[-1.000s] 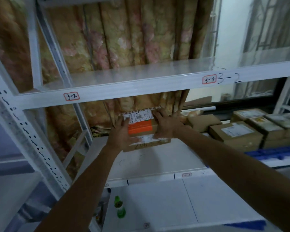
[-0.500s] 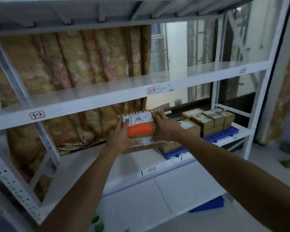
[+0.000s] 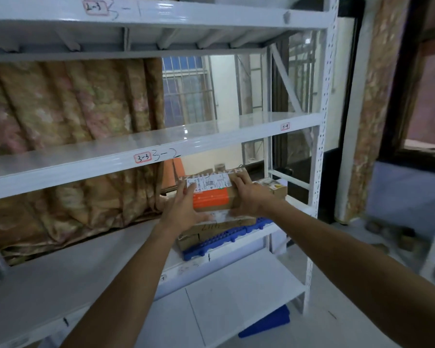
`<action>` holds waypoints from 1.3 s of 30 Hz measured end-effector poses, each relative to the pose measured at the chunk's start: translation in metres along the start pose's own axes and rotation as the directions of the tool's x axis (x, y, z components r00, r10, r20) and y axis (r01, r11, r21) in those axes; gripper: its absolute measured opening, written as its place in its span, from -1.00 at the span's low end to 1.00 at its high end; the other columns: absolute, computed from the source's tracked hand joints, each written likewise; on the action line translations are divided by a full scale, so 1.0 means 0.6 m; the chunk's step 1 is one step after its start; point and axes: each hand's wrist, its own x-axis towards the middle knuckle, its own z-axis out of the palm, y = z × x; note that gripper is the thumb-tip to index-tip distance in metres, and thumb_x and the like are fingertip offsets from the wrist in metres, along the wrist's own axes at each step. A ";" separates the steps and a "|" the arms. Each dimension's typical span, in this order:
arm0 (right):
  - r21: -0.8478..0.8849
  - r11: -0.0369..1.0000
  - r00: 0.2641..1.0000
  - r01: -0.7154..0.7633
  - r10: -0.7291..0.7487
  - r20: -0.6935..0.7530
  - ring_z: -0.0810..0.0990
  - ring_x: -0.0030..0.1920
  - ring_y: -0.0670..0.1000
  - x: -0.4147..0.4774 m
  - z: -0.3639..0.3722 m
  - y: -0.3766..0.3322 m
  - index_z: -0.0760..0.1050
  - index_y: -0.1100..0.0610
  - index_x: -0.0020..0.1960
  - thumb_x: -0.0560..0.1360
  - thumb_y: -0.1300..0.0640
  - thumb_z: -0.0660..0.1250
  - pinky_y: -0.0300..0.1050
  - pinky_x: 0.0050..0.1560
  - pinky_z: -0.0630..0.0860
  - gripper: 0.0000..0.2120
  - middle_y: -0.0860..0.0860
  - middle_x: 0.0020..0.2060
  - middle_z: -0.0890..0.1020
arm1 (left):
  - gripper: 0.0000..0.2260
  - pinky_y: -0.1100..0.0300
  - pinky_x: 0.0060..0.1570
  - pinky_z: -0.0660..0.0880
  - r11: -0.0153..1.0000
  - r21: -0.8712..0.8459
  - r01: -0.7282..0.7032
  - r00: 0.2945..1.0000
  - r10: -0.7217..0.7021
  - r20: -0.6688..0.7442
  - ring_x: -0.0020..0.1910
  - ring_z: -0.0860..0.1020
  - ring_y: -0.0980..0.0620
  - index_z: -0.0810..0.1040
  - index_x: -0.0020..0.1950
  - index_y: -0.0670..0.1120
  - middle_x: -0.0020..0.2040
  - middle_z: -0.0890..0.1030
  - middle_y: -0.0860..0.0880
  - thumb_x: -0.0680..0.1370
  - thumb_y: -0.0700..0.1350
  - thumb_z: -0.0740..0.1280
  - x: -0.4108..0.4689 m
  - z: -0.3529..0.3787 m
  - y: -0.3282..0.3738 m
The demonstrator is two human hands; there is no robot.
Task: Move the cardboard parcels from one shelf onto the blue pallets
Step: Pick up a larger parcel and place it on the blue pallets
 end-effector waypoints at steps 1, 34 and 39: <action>-0.002 1.000 1.000 0.001 -0.001 0.002 0.54 0.17 0.21 -0.001 -0.004 0.026 0.02 0.07 0.54 0.30 -0.22 0.56 0.14 0.16 0.51 0.05 0.09 0.48 0.12 | 0.12 -0.23 0.48 0.18 1.000 -0.004 0.004 1.000 -0.004 0.001 0.58 0.11 -0.19 -0.05 0.65 0.02 0.65 -0.17 0.01 0.32 0.37 0.50 0.007 0.012 0.023; 0.091 0.982 0.984 0.166 -0.171 0.058 0.43 0.34 0.30 0.418 0.199 0.073 -0.05 0.05 0.59 0.35 -0.26 0.50 0.22 0.31 0.43 0.07 0.07 0.56 0.03 | 0.09 -0.08 0.50 0.23 0.989 -0.042 0.144 0.988 -0.146 -0.052 0.60 0.09 -0.16 0.06 0.65 0.01 0.64 -0.04 -0.09 0.31 0.29 0.57 0.322 0.098 -0.193; 0.098 0.968 0.970 0.233 -0.238 0.043 0.52 0.23 0.29 0.484 0.227 0.078 -0.01 0.01 0.57 0.33 -0.25 0.51 0.15 0.18 0.52 0.03 0.05 0.54 0.06 | 0.05 -0.07 0.41 0.38 0.972 -0.067 0.227 0.972 -0.230 -0.040 0.48 0.34 -0.16 0.13 0.59 0.12 0.55 0.27 -0.06 0.22 0.37 0.53 0.364 0.106 -0.225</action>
